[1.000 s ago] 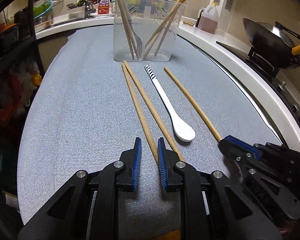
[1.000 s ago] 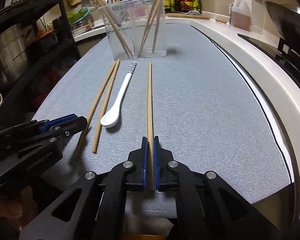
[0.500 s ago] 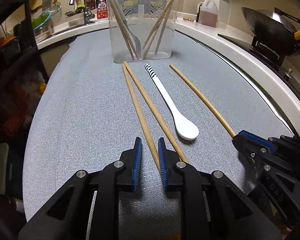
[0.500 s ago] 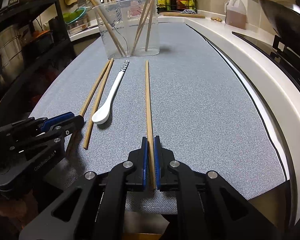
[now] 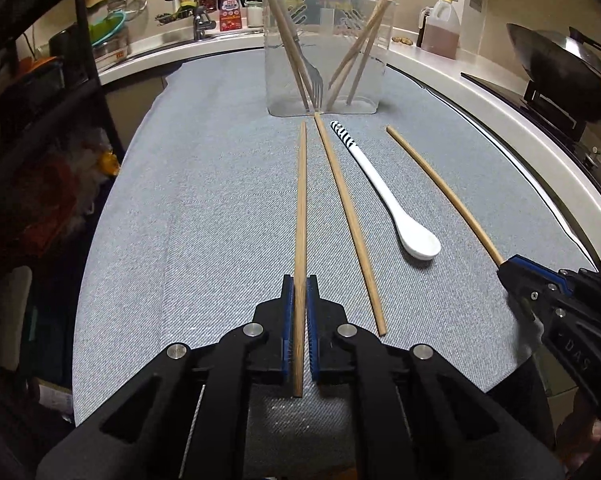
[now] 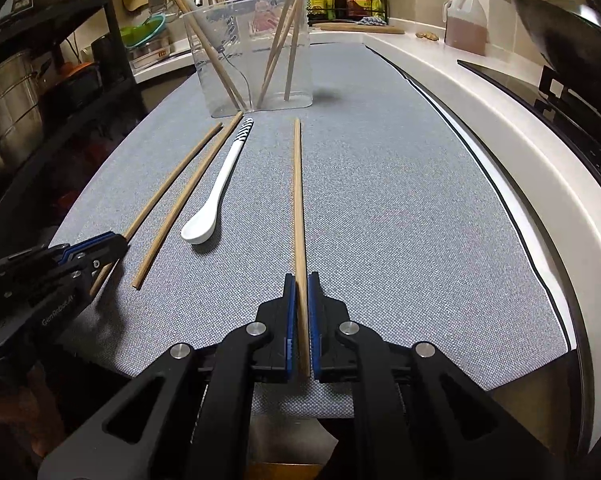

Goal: Organize utensils
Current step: 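Grasp a wooden chopstick with the right tool while the left tool grasps another chopstick, then lift the chopsticks off the mat with both tools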

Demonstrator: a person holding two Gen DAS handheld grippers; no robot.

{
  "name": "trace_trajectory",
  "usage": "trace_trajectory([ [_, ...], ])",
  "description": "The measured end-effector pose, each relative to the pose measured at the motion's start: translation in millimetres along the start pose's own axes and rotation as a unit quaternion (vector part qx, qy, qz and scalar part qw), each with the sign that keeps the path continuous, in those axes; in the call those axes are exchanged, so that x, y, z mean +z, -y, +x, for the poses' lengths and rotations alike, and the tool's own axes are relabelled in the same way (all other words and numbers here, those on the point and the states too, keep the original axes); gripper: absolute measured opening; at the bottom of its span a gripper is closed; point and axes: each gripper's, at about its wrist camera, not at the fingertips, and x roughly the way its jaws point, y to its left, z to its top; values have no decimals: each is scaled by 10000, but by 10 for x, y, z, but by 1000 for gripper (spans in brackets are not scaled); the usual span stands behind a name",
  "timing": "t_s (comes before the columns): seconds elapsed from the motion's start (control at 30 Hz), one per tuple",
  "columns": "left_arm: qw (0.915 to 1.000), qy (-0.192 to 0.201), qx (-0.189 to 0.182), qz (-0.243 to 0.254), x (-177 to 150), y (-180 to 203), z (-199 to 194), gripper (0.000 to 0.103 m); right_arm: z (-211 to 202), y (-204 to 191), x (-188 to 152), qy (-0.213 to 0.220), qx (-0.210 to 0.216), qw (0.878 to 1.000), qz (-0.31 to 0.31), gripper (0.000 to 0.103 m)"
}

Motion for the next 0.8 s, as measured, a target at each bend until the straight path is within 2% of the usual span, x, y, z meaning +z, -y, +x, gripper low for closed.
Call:
trace_trajectory([
  [0.23, 10000, 79, 23, 15, 35, 38, 54, 9, 47, 9, 34, 75, 11, 10000, -40, 7],
  [0.57, 10000, 63, 29, -2, 39, 49, 54, 7, 76, -34, 71, 73, -102, 9998, -160, 6],
  [0.8, 10000, 8, 27, -95, -18, -46, -6, 7, 20, 23, 21, 46, -240, 9997, 47, 6],
])
